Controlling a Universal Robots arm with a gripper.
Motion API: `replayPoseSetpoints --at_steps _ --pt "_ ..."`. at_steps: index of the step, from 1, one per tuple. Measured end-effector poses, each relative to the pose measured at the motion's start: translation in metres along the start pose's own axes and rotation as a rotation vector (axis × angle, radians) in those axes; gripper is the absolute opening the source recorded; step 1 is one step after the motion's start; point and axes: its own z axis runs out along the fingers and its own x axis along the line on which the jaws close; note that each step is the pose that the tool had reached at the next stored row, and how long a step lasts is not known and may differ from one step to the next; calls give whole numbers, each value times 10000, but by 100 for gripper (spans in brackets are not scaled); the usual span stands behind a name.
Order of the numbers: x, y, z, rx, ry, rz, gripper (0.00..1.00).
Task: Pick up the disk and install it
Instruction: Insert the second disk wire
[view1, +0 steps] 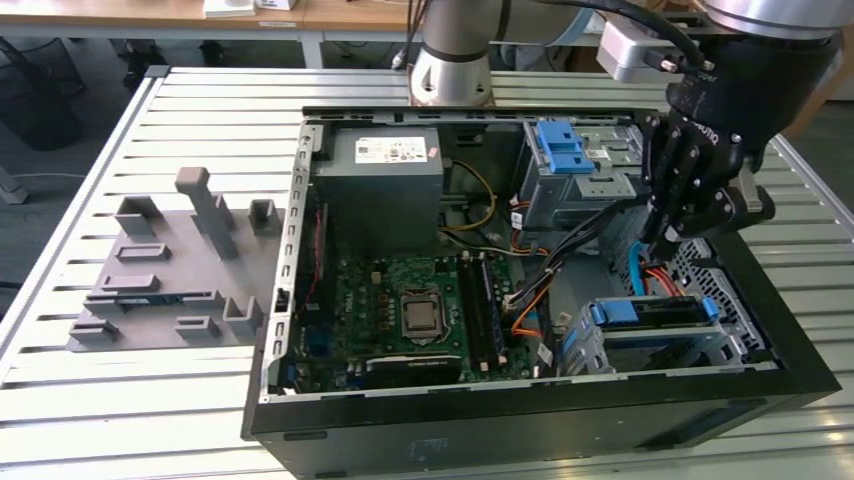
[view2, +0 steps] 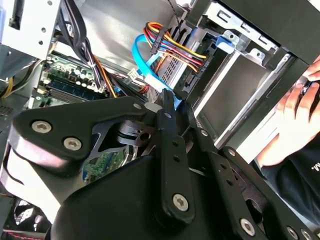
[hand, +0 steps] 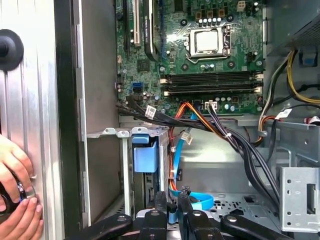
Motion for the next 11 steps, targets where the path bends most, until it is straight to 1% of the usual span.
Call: replayPoseSetpoints --at_steps 2,3,4,5,6,7,8,9,10,11 --pt "-4 0 22 2 55 -1 24" --pt "-5 1 29 2 59 0 22" --pt "-6 0 36 2 58 0 16" --pt "-7 0 41 2 52 0 16" --pt "-7 0 45 1 13 1 16" --pt "-8 0 50 -3 -99 4 16" --pt "-9 0 54 -9 -252 8 16" --pt "-10 0 56 -16 -429 14 16" --pt "-10 0 58 -24 -625 20 16" --pt "-10 0 61 -31 -790 25 16"
